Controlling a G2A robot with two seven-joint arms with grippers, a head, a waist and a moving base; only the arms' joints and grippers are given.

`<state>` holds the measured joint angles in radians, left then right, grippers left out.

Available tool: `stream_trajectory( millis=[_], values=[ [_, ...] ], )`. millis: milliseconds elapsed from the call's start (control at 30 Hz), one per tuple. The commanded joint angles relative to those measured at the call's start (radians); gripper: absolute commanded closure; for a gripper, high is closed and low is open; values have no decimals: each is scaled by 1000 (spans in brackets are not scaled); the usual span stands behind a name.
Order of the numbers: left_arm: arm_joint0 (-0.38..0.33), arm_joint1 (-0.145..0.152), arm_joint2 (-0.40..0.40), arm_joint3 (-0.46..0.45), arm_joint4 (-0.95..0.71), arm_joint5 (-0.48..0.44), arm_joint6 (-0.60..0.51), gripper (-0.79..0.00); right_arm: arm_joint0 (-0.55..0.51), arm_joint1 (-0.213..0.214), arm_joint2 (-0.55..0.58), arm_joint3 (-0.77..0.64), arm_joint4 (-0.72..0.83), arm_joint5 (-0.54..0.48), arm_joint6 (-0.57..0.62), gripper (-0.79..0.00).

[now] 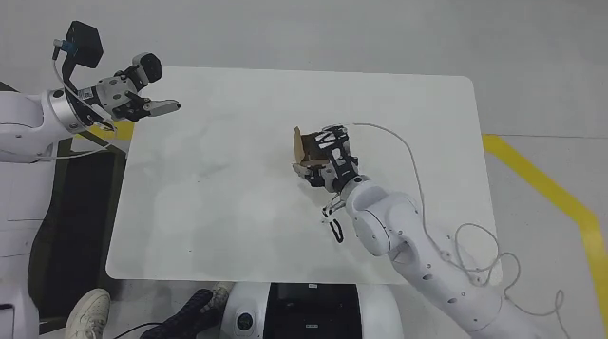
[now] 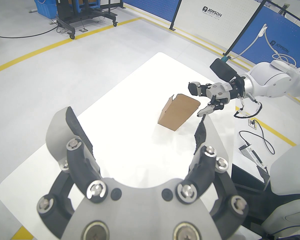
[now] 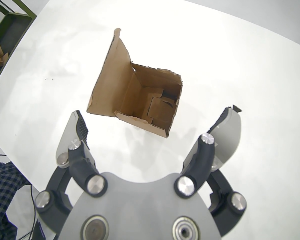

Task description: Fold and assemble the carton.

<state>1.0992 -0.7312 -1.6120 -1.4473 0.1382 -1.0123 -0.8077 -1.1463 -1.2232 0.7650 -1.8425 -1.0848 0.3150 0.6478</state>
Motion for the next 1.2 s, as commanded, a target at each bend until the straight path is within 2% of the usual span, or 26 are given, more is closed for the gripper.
stream_trajectory(
  millis=[0, 467, 700, 1167],
  values=[
    [0, 0, 0, 0, 0, 0, 0, -785, -4, -2, 6, -1, -5, 9, 5, -785],
    [0, 0, 0, 0, 0, 0, 0, -785, -72, -6, 82, -25, -36, 69, 12, -785],
    [0, 0, 0, 0, 0, 0, 0, -785, -120, -1, 155, -35, -83, 137, 12, -785],
    [0, 0, 0, 0, 0, 0, 0, -785, -132, -1, 278, -52, -127, 143, 19, -785]
  ],
)
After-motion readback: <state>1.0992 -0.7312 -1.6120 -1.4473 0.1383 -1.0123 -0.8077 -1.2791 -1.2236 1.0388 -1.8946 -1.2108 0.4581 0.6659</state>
